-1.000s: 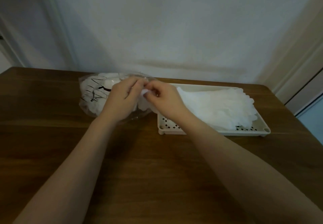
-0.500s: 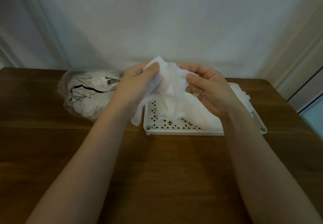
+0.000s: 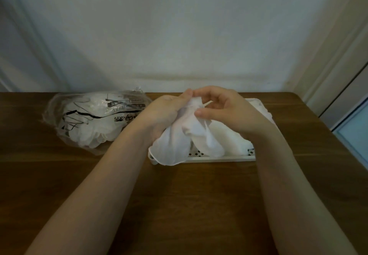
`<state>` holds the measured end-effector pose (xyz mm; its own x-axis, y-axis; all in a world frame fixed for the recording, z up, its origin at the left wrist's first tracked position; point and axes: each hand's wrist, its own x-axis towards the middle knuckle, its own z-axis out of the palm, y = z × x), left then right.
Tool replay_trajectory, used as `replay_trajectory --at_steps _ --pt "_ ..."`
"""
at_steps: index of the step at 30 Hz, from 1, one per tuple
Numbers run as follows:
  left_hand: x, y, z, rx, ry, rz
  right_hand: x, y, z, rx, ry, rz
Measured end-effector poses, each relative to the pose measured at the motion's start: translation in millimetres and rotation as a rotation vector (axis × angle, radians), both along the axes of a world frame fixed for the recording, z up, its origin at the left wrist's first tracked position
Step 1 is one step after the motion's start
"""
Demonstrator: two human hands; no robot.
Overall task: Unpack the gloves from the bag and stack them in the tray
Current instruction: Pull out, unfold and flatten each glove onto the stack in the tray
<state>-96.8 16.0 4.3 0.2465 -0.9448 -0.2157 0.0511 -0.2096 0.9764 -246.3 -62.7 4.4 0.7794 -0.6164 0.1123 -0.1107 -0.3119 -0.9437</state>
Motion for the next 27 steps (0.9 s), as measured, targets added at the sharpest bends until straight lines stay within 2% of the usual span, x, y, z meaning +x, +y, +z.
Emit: replay_trajectory --at_steps 4,6,8,11,14,16,18,20,24,27 --pt "7 9 -4 0.052 -0.001 -0.229 2 -2 -2 0.001 -0.094 -0.115" --pt "10 15 -6 0.1 -0.107 -0.337 -1 -7 -2 0.09 -0.162 -0.158" --pt "13 19 -8 0.081 -0.138 -0.333 -6 -13 -2 0.244 -0.292 -0.207" --pt "19 21 -12 0.007 0.014 -0.223 -16 -19 0 0.422 -0.452 -0.248" --pt "19 20 -12 -0.034 0.199 -0.161 -28 -23 -3 0.535 -0.398 -0.311" --pt "16 19 -9 -0.051 0.267 -0.138 -37 -27 -5 0.611 -0.367 -0.183" --pt "11 16 -3 -0.063 0.254 -0.124 -43 -26 -6 0.597 -0.228 -0.018" --pt "6 13 2 -0.079 0.206 -0.114 -42 -23 -8 0.561 -0.022 0.041" --pt "-8 4 13 -0.075 0.097 -0.14 -46 -23 -6 0.336 0.306 0.195" --pt "-16 -3 14 -0.062 0.082 -0.123 -62 -32 -7 0.395 0.173 0.126"
